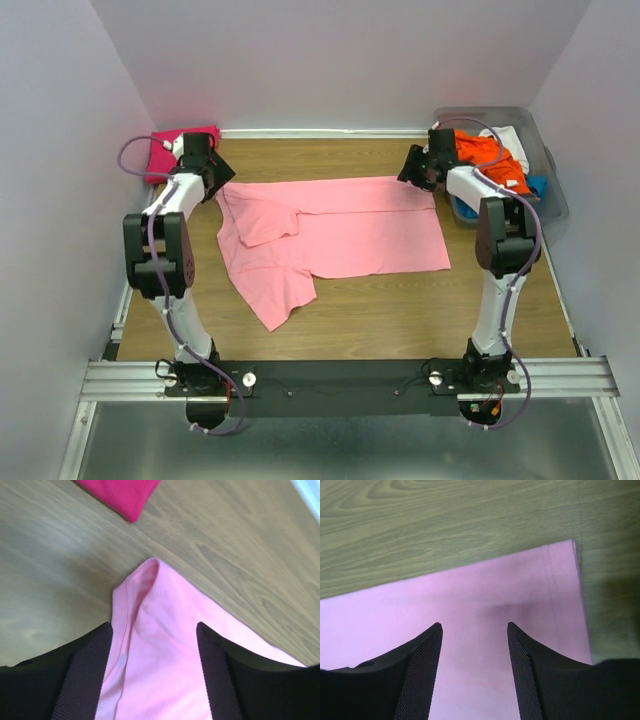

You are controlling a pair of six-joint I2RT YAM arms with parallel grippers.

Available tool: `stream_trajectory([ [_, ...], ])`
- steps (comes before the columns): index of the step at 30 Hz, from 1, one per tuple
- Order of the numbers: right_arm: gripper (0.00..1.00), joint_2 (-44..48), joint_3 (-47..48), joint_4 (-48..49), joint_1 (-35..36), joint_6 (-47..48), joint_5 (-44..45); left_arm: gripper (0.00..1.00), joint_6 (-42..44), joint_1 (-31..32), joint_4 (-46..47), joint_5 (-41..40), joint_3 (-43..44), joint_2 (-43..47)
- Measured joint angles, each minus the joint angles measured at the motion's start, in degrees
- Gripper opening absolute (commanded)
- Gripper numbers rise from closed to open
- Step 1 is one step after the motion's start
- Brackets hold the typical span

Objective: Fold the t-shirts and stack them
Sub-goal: Fold the tshirt

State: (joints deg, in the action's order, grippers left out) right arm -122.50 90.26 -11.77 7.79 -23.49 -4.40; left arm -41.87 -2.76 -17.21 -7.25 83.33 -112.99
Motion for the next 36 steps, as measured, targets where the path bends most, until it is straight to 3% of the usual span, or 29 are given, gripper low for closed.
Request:
stream_trajectory([
  [6, 0.66, 14.03, -6.25, -2.8, 0.04, 1.86, -0.37, 0.82, 1.99, 1.14, -1.14, -3.08, -9.09, 19.04],
  [11, 0.66, 27.85, -17.0, -5.53, 0.04, 2.58, 1.88, 0.79, 2.62, 2.51, -4.33, -5.22, -24.55, 35.28],
  [16, 0.66, 36.74, -27.39, -10.75, 0.09, 2.56, 5.25, 0.74, 1.36, 4.98, -10.62, -5.53, -36.94, 42.84],
  [26, 0.66, 44.13, -40.06, -17.57, 0.09, 1.95, 8.46, 0.62, 0.63, 7.96, -13.77, -5.31, -42.23, 39.34],
  [36, 0.66, 48.02, -44.3, -18.18, 0.09, 0.55, 10.1, 0.61, 0.7, 9.03, -13.16, -5.33, -42.23, 34.12],
])
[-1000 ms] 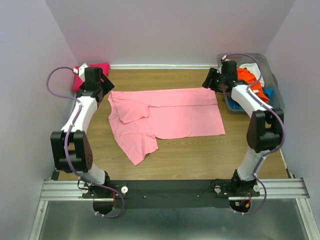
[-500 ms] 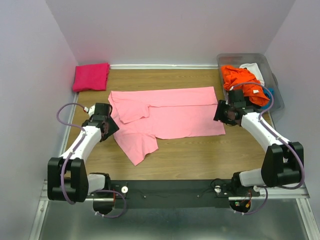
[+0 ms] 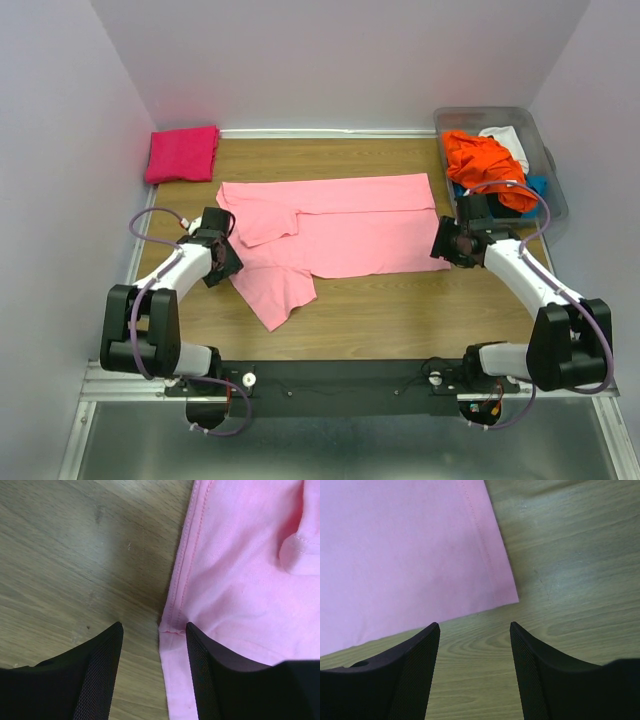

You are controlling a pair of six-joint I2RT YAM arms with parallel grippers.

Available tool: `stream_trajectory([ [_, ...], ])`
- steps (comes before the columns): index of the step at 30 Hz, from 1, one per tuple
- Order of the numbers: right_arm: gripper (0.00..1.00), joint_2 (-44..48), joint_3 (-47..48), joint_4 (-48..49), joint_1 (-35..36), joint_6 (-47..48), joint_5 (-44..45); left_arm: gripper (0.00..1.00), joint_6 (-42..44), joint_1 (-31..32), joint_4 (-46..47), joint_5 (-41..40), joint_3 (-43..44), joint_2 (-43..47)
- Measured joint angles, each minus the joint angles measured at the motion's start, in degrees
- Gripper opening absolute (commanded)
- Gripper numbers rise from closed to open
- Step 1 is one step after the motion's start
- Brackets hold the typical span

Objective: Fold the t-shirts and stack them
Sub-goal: Fold the tshirt

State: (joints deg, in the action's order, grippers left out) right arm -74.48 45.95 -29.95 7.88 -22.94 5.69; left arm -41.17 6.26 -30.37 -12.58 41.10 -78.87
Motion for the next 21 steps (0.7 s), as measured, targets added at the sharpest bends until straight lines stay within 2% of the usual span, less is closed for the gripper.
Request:
stream_trajectory([
  [4, 0.66, 0.02, -0.2, 0.0, 0.0, -0.59, 0.28, 0.59, 0.0, 0.46, 0.61, -0.09, 0.0, -1.25],
  [7, 0.66, 0.02, -0.35, 0.0, 0.0, -0.96, 0.7, 0.54, 0.15, 0.61, 0.98, -0.37, 0.02, -1.86],
  [8, 0.66, 0.02, -0.48, -0.02, 0.0, -1.14, 0.96, 0.47, 0.2, 0.63, 1.09, -0.39, 0.02, -1.88],
  [13, 0.66, -1.22, -0.66, -0.02, 0.0, -2.54, 2.6, 0.29, 0.68, 0.63, 2.32, -0.46, 0.0, -2.25],
  [18, 0.66, -4.85, -0.66, -0.07, 0.0, -4.09, 4.13, 0.0, 0.85, 0.9, 3.72, -0.44, 0.0, -2.54],
  [21, 0.66, -6.08, -0.66, -0.09, 0.0, -4.96, 5.27, 0.0, 1.07, 0.96, 4.07, -0.48, 0.0, -2.54],
])
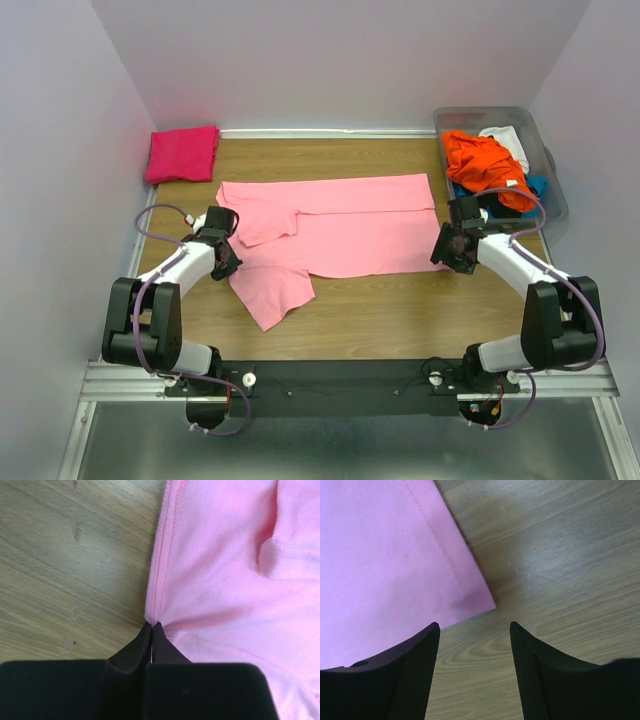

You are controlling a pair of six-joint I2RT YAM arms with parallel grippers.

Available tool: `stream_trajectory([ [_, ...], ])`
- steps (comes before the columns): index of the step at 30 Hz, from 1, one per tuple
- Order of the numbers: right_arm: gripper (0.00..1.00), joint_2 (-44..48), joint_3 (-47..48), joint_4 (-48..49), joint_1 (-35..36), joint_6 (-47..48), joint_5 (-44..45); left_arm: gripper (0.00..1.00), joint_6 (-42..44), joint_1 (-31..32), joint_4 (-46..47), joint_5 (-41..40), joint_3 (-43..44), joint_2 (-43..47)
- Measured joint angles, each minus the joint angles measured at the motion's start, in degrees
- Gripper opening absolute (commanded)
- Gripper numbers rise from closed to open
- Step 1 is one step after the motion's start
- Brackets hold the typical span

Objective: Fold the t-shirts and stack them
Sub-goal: Fold the tshirt

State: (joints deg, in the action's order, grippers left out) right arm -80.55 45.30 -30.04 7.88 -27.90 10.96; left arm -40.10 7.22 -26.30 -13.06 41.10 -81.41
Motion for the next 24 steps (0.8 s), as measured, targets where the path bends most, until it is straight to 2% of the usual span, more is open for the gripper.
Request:
stream_trajectory([
  [12, 0.58, -4.59, 0.0, -0.02, 0.0, -2.4, 2.14, 0.0, 0.28, -1.2, 1.57, -0.07, -1.49, 1.27],
  [24, 0.54, -4.79, 0.02, 0.09, 0.0, -3.54, 2.75, 0.0, 1.09, -1.7, 1.73, -0.15, -1.88, 1.86],
])
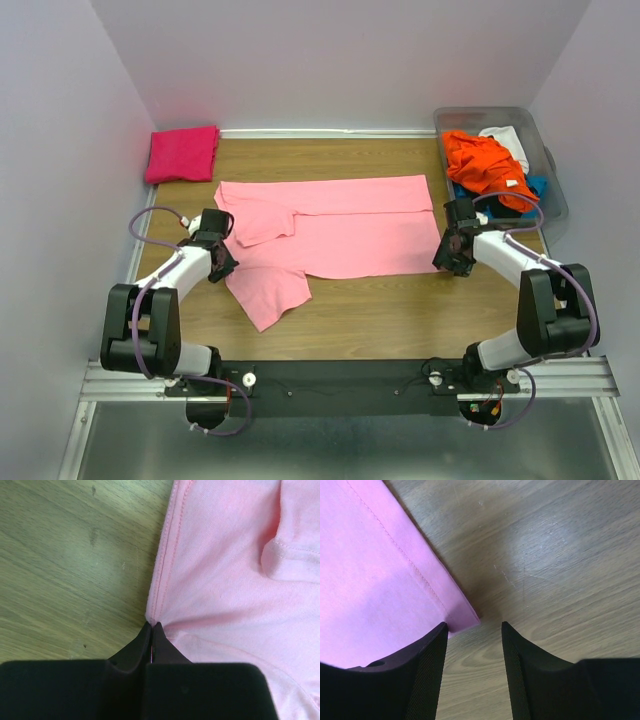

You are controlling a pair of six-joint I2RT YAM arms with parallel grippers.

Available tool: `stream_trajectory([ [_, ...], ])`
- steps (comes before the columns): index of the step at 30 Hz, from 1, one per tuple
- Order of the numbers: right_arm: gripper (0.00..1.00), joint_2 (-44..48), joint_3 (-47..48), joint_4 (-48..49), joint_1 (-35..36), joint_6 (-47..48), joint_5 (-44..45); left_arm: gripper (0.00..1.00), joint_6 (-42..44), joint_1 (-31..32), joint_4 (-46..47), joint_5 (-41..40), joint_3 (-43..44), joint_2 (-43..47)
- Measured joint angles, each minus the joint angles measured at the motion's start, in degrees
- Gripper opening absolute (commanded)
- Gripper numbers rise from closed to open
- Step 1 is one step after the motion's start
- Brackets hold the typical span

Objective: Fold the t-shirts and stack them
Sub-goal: Fold the tshirt

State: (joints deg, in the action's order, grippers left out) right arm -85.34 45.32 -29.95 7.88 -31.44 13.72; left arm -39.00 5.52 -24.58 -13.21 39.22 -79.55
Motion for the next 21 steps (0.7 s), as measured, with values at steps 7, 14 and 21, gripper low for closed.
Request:
stream_trajectory([
  [7, 0.54, 0.96, 0.13, 0.09, 0.0, -0.66, 0.44, 0.0, 0.22, -0.7, -0.87, -0.28, -0.17, 0.48],
  [14, 0.54, 0.42, -0.76, 1.64, 0.0, -1.79, 0.35, 0.0, 0.26, -0.72, -0.87, -0.31, -0.17, 0.48],
  [21, 0.47, 0.11, -1.36, 3.28, 0.0, -2.23, -0.26, 0.0, 0.26, -0.92, -0.92, -0.28, -0.17, 0.5],
])
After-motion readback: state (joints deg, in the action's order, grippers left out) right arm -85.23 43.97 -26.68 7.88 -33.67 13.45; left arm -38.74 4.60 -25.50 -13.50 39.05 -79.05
